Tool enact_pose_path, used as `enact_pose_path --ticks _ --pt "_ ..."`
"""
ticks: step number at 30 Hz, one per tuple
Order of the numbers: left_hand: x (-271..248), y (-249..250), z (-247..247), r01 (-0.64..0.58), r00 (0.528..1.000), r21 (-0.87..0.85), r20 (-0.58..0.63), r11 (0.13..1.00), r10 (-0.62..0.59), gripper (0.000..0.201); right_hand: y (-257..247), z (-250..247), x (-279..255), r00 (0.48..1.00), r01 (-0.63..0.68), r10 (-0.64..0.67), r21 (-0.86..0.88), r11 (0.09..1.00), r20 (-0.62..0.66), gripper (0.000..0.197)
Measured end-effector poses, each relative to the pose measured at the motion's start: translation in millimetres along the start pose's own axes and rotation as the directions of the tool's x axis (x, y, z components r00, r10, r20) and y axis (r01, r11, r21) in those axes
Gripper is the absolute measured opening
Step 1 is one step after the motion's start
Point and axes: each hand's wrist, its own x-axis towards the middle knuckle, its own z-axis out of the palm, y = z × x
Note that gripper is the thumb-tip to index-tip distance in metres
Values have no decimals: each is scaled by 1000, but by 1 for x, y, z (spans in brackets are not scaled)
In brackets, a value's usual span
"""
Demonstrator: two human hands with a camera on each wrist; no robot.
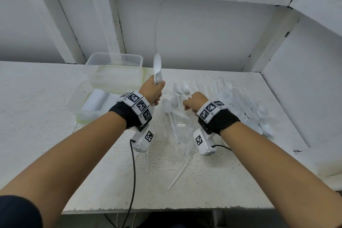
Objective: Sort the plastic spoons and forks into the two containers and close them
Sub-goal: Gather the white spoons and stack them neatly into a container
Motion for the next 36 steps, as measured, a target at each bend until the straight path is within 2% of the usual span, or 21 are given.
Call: enact_pose_path --ticks 2,4,8,10,17,21,24,27,30,32,35,36 --pt "6 -1 4 39 999 129 20 991 -42 11 4 -3 0 1000 -19 19 -16 1000 -8 21" --pt "13 -3 7 78 996 251 30 965 -88 12 8 -5 1 998 -41 35 -115 993 -58 26" --pt "22 -7 11 104 993 378 10 920 -117 20 13 -7 4 982 -74 20 -288 955 -187 33" --pt "22 -8 12 90 994 420 18 903 -108 19 10 -8 6 979 -55 -11 -313 948 -205 33" --pt "21 -16 12 30 999 437 -31 899 -18 26 -16 8 21 988 58 -93 -264 963 -121 32" --pt "19 -17 9 70 997 355 -45 932 -58 25 -16 21 21 987 84 -129 -387 918 -93 28" --pt "20 -16 5 92 996 373 -13 923 -93 28 -19 18 18 987 94 -140 -423 901 -80 27" --pt "23 -19 6 114 991 383 27 917 -135 15 -19 5 20 997 51 -64 -316 947 -31 26" --pt "25 -22 10 91 995 449 -3 889 -100 24 -15 -9 21 996 55 -55 1 998 -74 23" --pt "28 -21 14 68 997 570 -5 819 -79 28 -13 -17 14 987 113 -98 112 987 -127 20" --pt "31 -20 20 49 996 735 11 676 -85 21 -9 -27 1 979 182 -153 245 952 -132 5" --pt "32 -19 21 47 996 767 12 640 -88 22 -6 -28 -1 978 192 -162 270 944 -130 9"
